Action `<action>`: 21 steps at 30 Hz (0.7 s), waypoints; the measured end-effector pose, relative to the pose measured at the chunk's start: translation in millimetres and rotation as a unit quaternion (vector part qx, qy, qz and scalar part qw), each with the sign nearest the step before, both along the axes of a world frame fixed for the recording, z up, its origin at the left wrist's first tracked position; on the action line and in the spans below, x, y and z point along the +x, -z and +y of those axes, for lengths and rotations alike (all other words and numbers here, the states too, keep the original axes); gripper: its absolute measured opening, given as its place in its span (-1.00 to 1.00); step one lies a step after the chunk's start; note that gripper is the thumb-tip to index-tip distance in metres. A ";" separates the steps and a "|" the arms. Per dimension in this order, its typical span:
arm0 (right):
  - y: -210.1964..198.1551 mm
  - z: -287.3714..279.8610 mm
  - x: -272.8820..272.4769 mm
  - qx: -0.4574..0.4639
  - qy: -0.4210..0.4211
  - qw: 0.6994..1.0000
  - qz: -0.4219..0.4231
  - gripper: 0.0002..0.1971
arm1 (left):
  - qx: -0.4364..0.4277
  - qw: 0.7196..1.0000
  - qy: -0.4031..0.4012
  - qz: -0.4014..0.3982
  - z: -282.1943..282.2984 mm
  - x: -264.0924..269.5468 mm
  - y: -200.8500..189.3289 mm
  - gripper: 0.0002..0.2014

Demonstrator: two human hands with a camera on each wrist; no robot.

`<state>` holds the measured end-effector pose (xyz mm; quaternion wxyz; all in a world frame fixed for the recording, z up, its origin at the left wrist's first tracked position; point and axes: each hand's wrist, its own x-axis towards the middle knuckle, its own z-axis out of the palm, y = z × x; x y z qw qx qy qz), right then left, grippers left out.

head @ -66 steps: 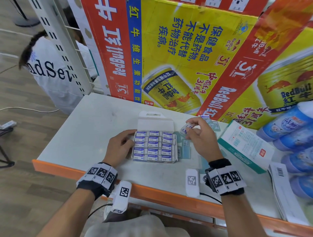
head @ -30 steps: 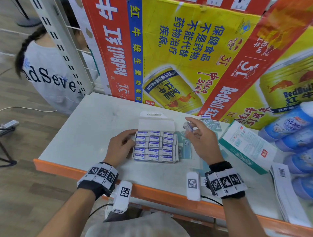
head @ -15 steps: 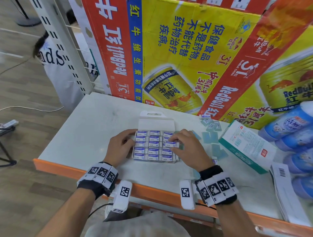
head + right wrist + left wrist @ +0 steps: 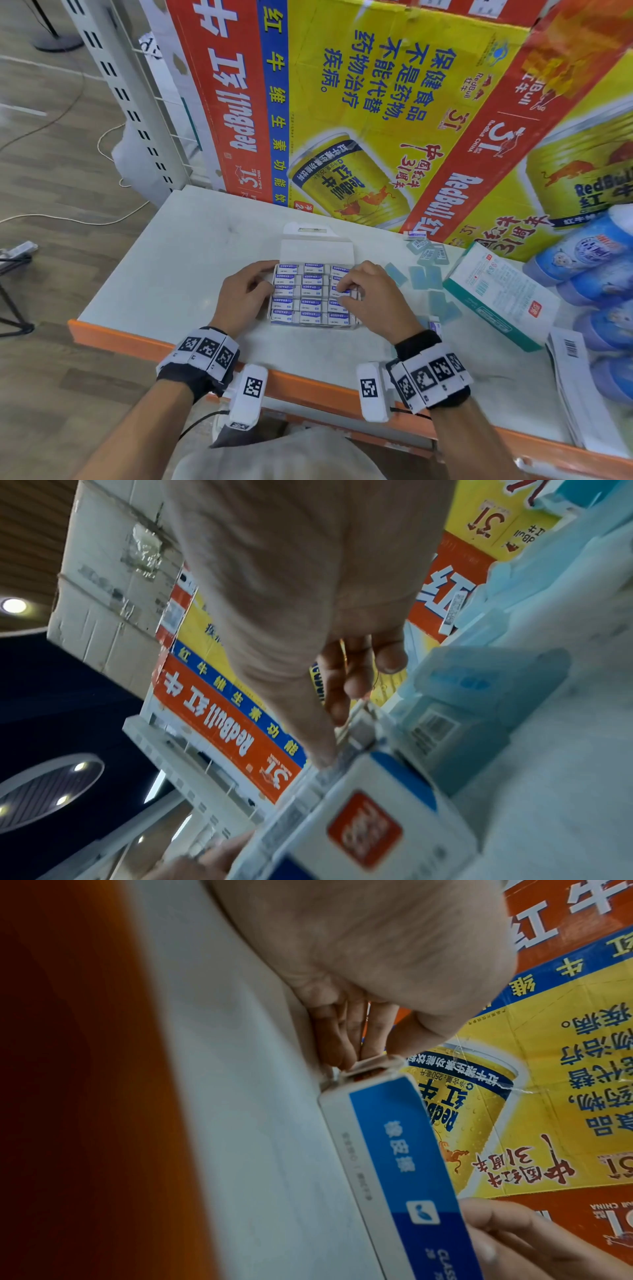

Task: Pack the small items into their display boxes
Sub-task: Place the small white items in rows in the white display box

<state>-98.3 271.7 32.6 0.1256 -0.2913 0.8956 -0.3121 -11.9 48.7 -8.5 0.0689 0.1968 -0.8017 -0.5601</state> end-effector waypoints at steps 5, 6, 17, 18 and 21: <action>-13.3 19.4 -28.9 -0.038 0.066 0.997 0.019 -0.91 | -0.006 1.000 0.006 0.001 0.5 0.5 -1.6 -0.59; -15.0 25.2 -38.5 -0.034 0.090 0.995 0.032 -0.89 | -0.007 1.000 0.007 0.001 0.4 0.4 -1.7 -0.60; 1.9 50.6 -110.3 0.183 0.154 0.968 0.080 -0.64 | -0.019 0.999 0.019 0.017 -1.5 -0.5 2.2 -0.61; 2.2 49.2 -111.0 0.188 0.158 0.966 0.086 -0.66 | -0.021 0.999 0.020 0.020 -1.6 -1.1 2.4 -0.61; 0.2 45.3 -113.8 0.194 0.165 0.963 0.086 -0.71 | -0.021 0.999 0.020 0.023 -2.3 -1.7 3.2 -0.61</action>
